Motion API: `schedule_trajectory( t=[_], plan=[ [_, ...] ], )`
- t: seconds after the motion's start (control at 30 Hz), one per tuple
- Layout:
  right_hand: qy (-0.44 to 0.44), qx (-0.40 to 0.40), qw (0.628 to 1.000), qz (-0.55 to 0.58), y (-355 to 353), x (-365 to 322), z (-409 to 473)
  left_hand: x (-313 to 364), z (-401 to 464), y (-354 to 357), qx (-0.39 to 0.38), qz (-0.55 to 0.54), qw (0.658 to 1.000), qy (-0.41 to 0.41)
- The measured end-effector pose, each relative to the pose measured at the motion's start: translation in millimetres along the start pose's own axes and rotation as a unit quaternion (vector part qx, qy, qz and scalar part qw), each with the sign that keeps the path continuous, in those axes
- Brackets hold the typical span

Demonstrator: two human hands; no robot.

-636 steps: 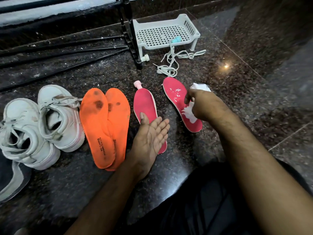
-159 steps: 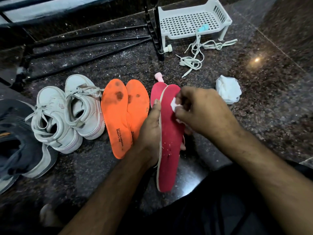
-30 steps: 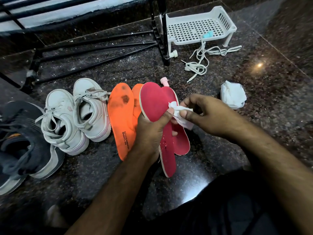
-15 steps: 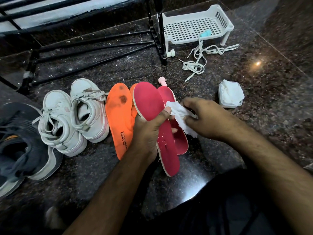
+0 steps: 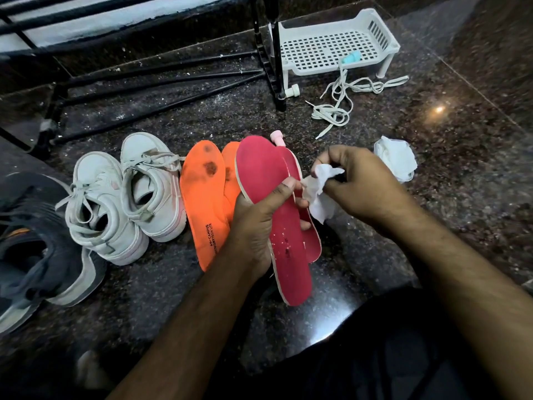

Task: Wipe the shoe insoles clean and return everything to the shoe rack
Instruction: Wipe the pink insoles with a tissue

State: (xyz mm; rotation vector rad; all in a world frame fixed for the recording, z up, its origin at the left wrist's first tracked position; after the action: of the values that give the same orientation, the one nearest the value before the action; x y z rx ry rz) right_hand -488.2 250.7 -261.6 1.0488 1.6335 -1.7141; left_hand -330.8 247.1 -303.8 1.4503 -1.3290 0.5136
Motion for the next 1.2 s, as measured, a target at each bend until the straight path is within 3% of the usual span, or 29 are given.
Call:
schedule_trajectory(
  t=[0.13, 0.37, 0.67, 0.8, 0.87, 0.97, 1.07, 1.2],
  plan=[
    [-0.022, -0.032, 0.994, 0.1, 1, -12, -6, -5, 3, -8, 0.053, 0.015, 0.998, -0.012],
    [0.037, -0.03, 0.981, 0.188, 1, -3, -6, -6, 1, -1, 0.004, 0.01, 1.0, -0.011],
    [0.053, -0.031, 0.994, 0.087, 5, 6, -5, -7, 4, -5, 0.026, 0.03, 0.999, 0.014],
    [0.034, -0.045, 0.996, -0.071, -2, 4, -5, -8, 6, -12, 0.065, 0.044, 0.997, 0.027],
    [0.02, -0.013, 0.989, -0.146, -14, 2, -5, -8, 9, -17, 0.091, 0.058, 0.994, 0.036],
    [0.001, 0.043, 0.993, -0.113, -27, -2, -7, -6, 12, -24, 0.119, 0.084, 0.987, 0.067],
    [0.009, 0.019, 0.998, -0.052, -14, -5, -11, -5, 12, -23, 0.122, 0.092, 0.984, 0.088],
    [0.008, -0.03, 0.996, -0.088, 7, -10, -16, -3, 10, -21, 0.112, 0.098, 0.985, 0.092]
  ],
)
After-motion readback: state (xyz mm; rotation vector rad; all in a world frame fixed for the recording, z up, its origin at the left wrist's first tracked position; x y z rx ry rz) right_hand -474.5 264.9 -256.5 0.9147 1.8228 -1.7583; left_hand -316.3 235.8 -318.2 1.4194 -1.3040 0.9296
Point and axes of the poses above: each hand's wrist, its own z-axis towards the middle knuckle, its own y-axis out of the palm, x = y × z, the point moved 5 cm from there along z, towards the middle knuckle, and after that the axes turned 4 degrees about z, right-handed, at the moved point
